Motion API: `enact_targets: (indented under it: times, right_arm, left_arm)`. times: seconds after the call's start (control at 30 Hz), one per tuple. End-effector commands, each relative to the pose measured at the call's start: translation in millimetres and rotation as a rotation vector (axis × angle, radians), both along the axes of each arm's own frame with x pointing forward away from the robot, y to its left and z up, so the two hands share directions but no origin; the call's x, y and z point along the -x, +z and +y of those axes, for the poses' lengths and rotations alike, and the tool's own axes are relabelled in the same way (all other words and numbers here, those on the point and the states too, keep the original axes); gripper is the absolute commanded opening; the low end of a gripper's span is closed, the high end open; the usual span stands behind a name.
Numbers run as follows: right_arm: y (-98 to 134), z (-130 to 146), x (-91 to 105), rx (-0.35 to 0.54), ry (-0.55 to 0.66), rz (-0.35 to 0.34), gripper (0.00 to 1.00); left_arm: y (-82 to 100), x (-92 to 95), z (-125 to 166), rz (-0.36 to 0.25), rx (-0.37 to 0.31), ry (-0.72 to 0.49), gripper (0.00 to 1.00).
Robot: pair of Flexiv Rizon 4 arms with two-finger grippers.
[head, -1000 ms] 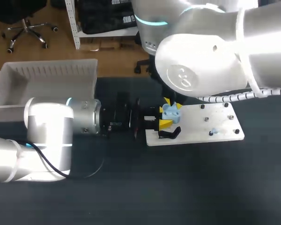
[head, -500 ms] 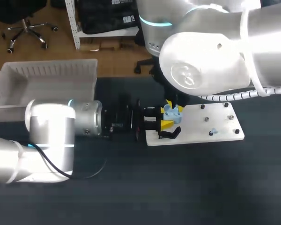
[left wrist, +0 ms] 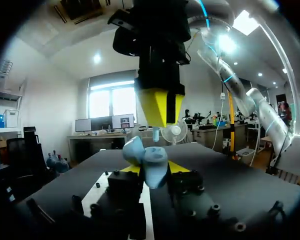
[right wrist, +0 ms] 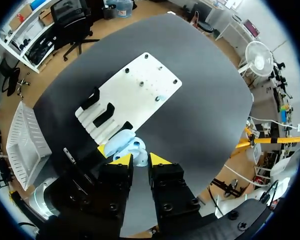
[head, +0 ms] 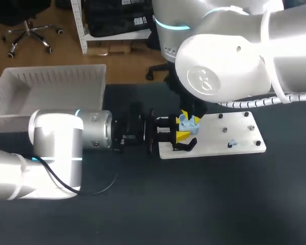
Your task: Pick up each earbud case from the left stands, insert the matching earbuds, close the lid, and place the case in the box.
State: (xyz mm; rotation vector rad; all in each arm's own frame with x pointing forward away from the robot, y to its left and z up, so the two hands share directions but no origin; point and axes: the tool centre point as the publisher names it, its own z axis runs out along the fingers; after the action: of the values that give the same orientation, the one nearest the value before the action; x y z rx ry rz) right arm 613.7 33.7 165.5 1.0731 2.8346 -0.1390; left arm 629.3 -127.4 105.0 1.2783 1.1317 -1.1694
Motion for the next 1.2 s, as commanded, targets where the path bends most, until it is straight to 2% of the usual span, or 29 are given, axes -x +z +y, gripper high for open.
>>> enact_targets:
  times: [0.03,1.2]
  right_arm:
    - [-0.8,1.4,-1.7,0.002,-0.003,0.004,0.00]
    - [-10.2,3.3,-7.0,0.007,-0.011,0.027,0.00]
  left_arm:
    - [-0.6,1.9,-0.9,-0.003,0.002,0.009,0.00]
    - [-0.6,1.9,-0.9,-0.003,0.002,0.009,0.00]
